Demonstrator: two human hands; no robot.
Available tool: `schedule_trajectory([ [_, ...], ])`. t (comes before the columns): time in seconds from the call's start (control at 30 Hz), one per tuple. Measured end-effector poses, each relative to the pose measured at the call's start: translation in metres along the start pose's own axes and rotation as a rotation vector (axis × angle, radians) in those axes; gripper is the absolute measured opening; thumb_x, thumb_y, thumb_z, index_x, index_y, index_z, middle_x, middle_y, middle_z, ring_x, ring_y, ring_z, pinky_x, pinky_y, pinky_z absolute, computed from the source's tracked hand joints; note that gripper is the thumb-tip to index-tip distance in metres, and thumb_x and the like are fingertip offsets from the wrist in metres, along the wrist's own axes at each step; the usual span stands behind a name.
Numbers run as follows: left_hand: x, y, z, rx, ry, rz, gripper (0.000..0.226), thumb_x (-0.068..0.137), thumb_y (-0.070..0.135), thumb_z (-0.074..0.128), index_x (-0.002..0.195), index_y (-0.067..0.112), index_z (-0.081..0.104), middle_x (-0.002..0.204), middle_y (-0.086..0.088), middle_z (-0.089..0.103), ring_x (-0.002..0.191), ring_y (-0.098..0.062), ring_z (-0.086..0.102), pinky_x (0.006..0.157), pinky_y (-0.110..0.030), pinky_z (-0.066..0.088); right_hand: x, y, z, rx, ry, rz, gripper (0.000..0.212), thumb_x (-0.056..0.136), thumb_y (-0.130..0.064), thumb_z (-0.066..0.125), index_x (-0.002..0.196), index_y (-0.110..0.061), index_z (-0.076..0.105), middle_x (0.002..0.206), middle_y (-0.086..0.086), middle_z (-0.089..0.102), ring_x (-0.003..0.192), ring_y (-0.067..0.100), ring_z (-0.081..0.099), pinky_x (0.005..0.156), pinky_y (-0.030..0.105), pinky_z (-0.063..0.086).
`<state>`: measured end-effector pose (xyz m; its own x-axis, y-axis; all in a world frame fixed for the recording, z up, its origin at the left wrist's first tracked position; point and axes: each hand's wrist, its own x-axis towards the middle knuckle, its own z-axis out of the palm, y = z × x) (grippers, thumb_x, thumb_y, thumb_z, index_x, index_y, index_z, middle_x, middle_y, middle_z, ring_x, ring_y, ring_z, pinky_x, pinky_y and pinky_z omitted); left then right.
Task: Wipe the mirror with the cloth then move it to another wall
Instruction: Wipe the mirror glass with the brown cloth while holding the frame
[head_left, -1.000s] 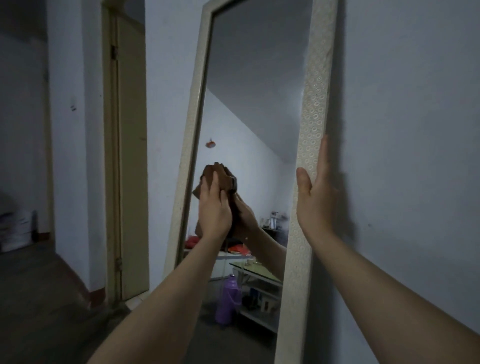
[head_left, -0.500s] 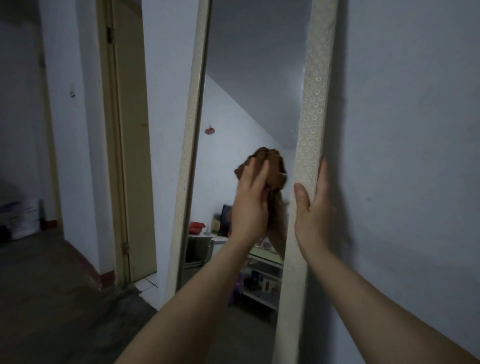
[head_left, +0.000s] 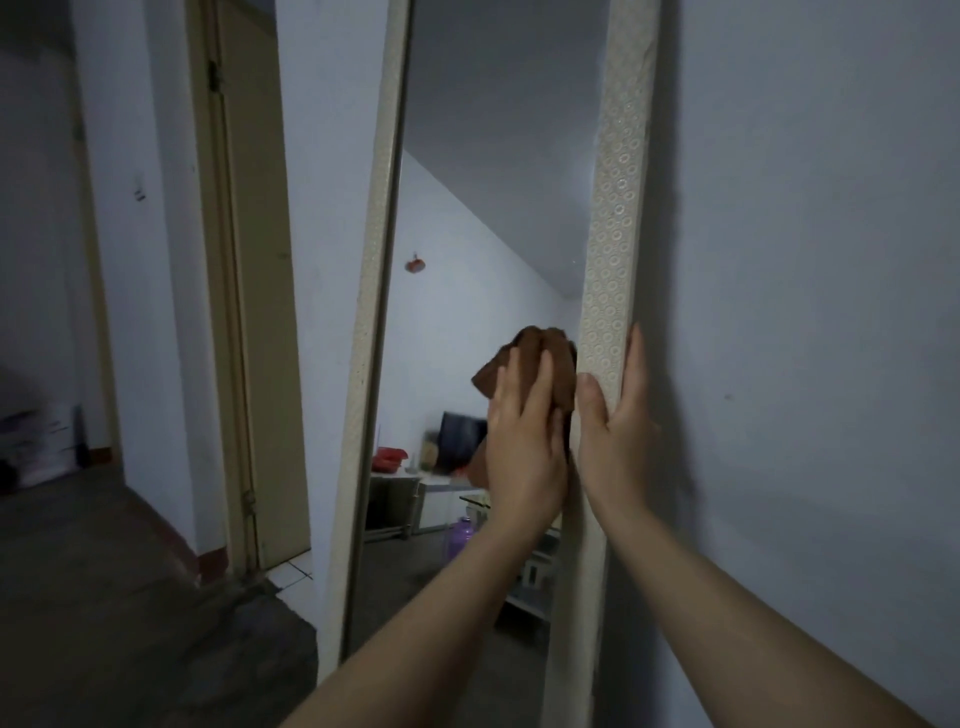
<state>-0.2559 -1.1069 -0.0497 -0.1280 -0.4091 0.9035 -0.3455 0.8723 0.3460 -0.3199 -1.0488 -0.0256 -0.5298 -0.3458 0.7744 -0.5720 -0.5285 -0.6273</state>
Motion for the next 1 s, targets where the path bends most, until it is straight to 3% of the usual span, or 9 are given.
schedule_trajectory([
  [0.13,0.02,-0.019,-0.009,0.001,-0.026,0.105,0.056,0.1,0.015,0.039,0.15,0.034,0.021,0.161,0.004,0.016,0.148,-0.013,0.013,0.12,-0.04,0.023,-0.004,0.006,0.002,0.028,0.008,-0.032,0.065,0.093,-0.029,0.054,0.148,-0.033,0.021,0.149,-0.011,0.04,0.128,0.009,0.048,0.107,0.036,0.04],
  [0.23,0.039,-0.049,-0.019,0.016,0.015,0.046,0.056,0.099,0.01,0.038,0.15,0.029,0.024,0.16,0.002,0.018,0.148,-0.014,0.016,0.12,-0.04,0.022,-0.003,0.011,0.003,0.016,-0.001,-0.046,0.064,0.094,-0.03,0.053,0.148,-0.033,0.019,0.151,-0.012,0.036,0.132,0.011,0.044,0.11,0.036,0.037],
  [0.37,0.052,-0.096,-0.037,0.008,0.126,-0.127,0.057,0.095,0.005,0.036,0.149,0.025,0.031,0.159,0.001,0.023,0.145,-0.018,0.026,0.118,-0.032,0.026,-0.002,0.016,0.001,0.038,-0.003,-0.065,0.064,0.094,-0.028,0.054,0.149,-0.03,0.021,0.139,-0.033,0.034,0.118,-0.014,0.039,0.098,0.001,0.03],
  [0.43,0.045,-0.12,-0.048,0.034,0.154,-0.213,0.058,0.095,0.002,0.037,0.148,0.024,0.032,0.158,0.001,0.026,0.144,-0.02,0.029,0.118,-0.03,0.025,0.0,0.018,0.002,0.053,0.001,-0.066,0.064,0.094,-0.026,0.054,0.149,-0.029,0.022,0.129,-0.043,0.028,0.112,-0.021,0.033,0.091,-0.007,0.025],
  [0.57,0.014,-0.143,-0.051,0.024,0.172,-0.395,0.057,0.097,0.005,0.037,0.149,0.025,0.028,0.156,-0.004,0.03,0.141,-0.024,0.032,0.115,-0.033,0.027,0.001,0.021,0.002,0.053,-0.001,-0.07,0.064,0.093,-0.028,0.054,0.149,-0.03,0.021,0.149,-0.016,0.036,0.127,-0.002,0.042,0.104,0.013,0.032],
  [0.7,-0.008,-0.113,-0.037,0.006,0.152,-0.569,0.058,0.1,0.016,0.037,0.152,0.029,0.015,0.159,-0.003,0.021,0.144,-0.026,0.026,0.118,-0.04,0.02,0.001,0.019,0.004,0.048,0.01,-0.067,0.063,0.094,-0.028,0.052,0.149,-0.029,0.021,0.149,-0.012,0.038,0.129,0.006,0.045,0.106,0.021,0.035],
  [0.8,-0.027,-0.077,-0.024,-0.014,0.07,-0.41,0.059,0.099,0.023,0.036,0.151,0.035,0.01,0.159,-0.002,0.019,0.141,-0.025,0.03,0.113,-0.053,0.031,-0.003,0.018,0.004,0.101,-0.014,-0.078,0.062,0.095,-0.025,0.049,0.149,-0.029,0.019,0.149,-0.023,0.03,0.132,-0.006,0.036,0.111,0.023,0.031],
  [0.87,-0.043,-0.052,-0.014,-0.013,0.001,-0.259,0.057,0.098,0.03,0.031,0.151,0.039,0.009,0.162,0.004,0.009,0.144,-0.022,0.025,0.112,-0.053,0.033,-0.012,0.022,0.003,0.145,-0.027,-0.073,0.063,0.095,-0.02,0.049,0.149,-0.027,0.017,0.143,-0.034,0.023,0.13,-0.019,0.027,0.11,0.014,0.026],
  [1.0,-0.063,-0.009,0.001,-0.091,-0.045,-0.079,0.056,0.098,0.021,0.034,0.148,0.04,0.018,0.161,0.013,0.007,0.148,-0.007,0.01,0.118,-0.028,0.02,-0.041,0.037,0.003,0.125,0.006,0.0,0.063,0.092,-0.028,0.049,0.148,-0.024,0.021,0.144,-0.02,0.029,0.135,-0.001,0.031,0.114,0.03,0.03],
])
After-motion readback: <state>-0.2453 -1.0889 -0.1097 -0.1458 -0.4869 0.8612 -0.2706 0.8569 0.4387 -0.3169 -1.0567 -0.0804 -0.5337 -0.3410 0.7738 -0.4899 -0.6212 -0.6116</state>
